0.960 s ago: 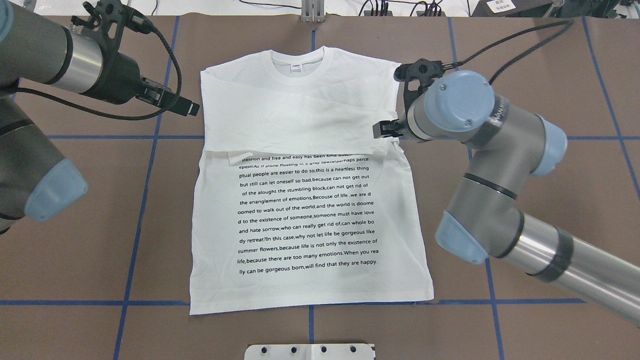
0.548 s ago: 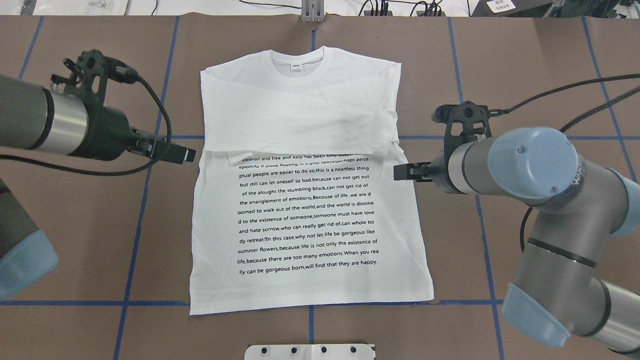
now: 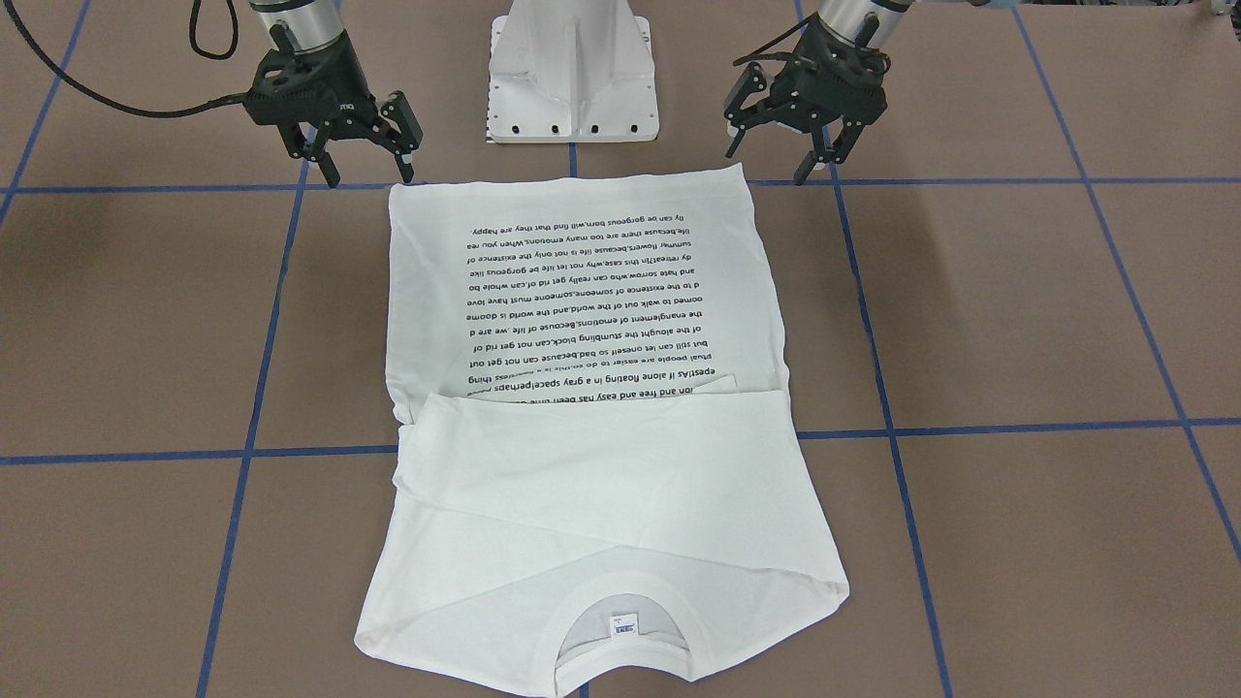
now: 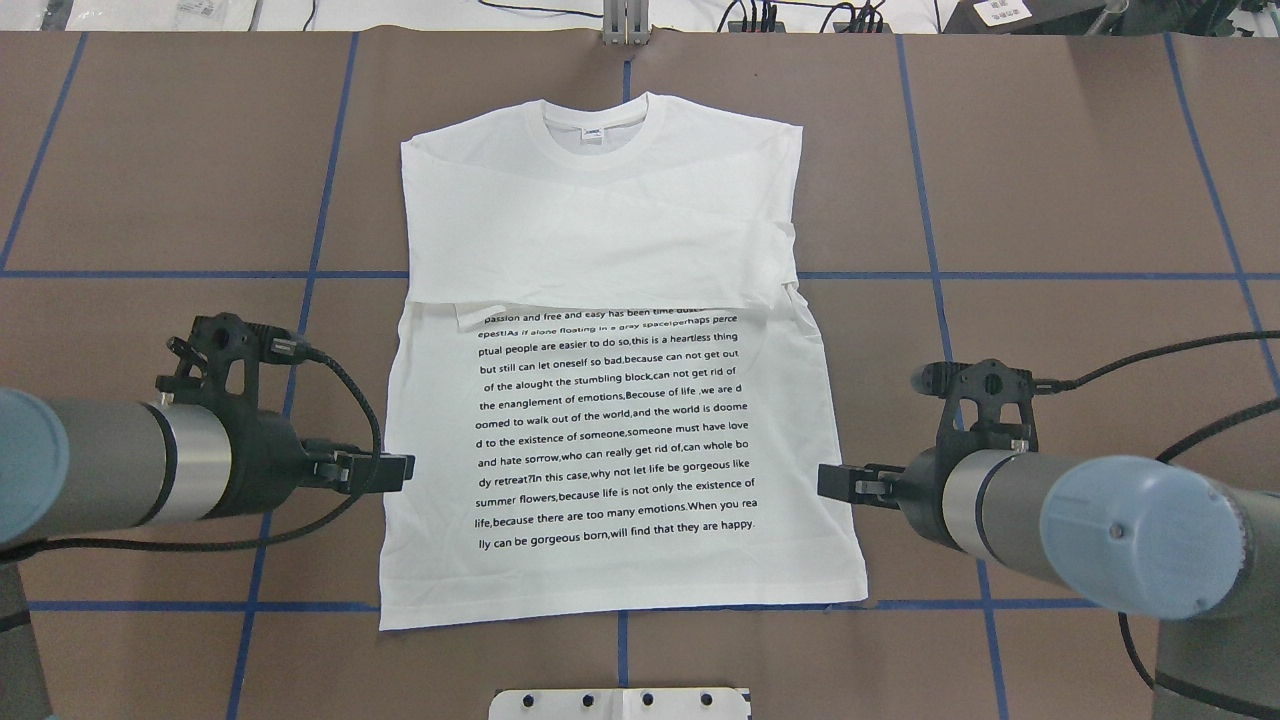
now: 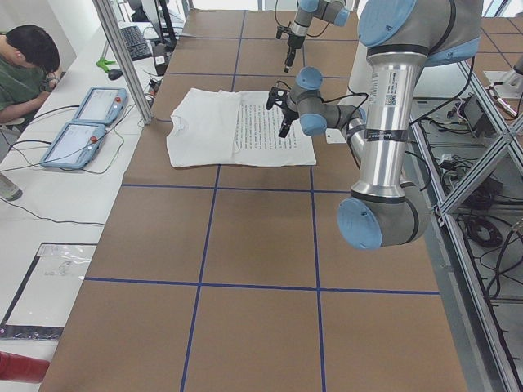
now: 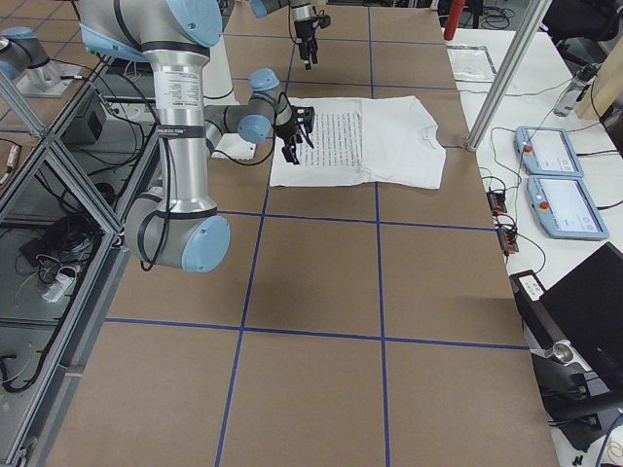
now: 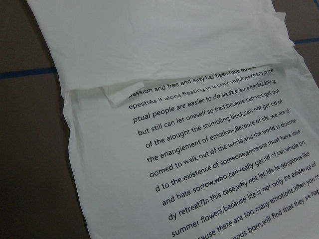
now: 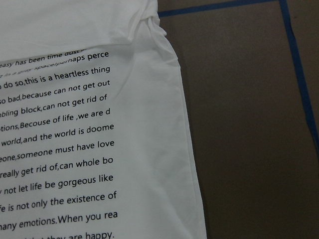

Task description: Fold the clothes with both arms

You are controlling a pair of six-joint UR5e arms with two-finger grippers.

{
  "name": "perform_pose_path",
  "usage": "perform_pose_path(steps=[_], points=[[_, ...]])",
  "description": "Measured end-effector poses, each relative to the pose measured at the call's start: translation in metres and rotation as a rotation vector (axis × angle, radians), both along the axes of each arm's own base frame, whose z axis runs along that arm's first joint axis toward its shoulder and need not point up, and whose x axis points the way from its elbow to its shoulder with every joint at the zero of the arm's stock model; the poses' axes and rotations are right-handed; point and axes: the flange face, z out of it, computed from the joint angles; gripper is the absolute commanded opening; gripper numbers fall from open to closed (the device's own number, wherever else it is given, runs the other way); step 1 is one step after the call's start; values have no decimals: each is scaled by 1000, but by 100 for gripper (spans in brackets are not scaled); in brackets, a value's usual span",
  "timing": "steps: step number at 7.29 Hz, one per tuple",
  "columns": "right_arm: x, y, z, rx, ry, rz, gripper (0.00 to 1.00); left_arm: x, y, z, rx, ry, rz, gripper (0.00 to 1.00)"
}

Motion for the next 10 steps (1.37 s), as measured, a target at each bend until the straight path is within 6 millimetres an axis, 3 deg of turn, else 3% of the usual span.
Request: perform_pose_path(steps=[2, 5, 7, 10], points=[[-13, 26, 5, -10, -6, 29, 100, 33, 41, 34, -74, -75, -33, 99], [-18, 35, 6, -7, -5, 29, 100, 68, 54, 69, -127, -154, -45, 81], [-19, 37, 6, -4, -6, 28, 100, 80, 70, 75, -143, -168, -22, 64], [-22, 41, 6, 6, -4, 29, 100, 89, 86, 78, -157, -179, 4, 60]])
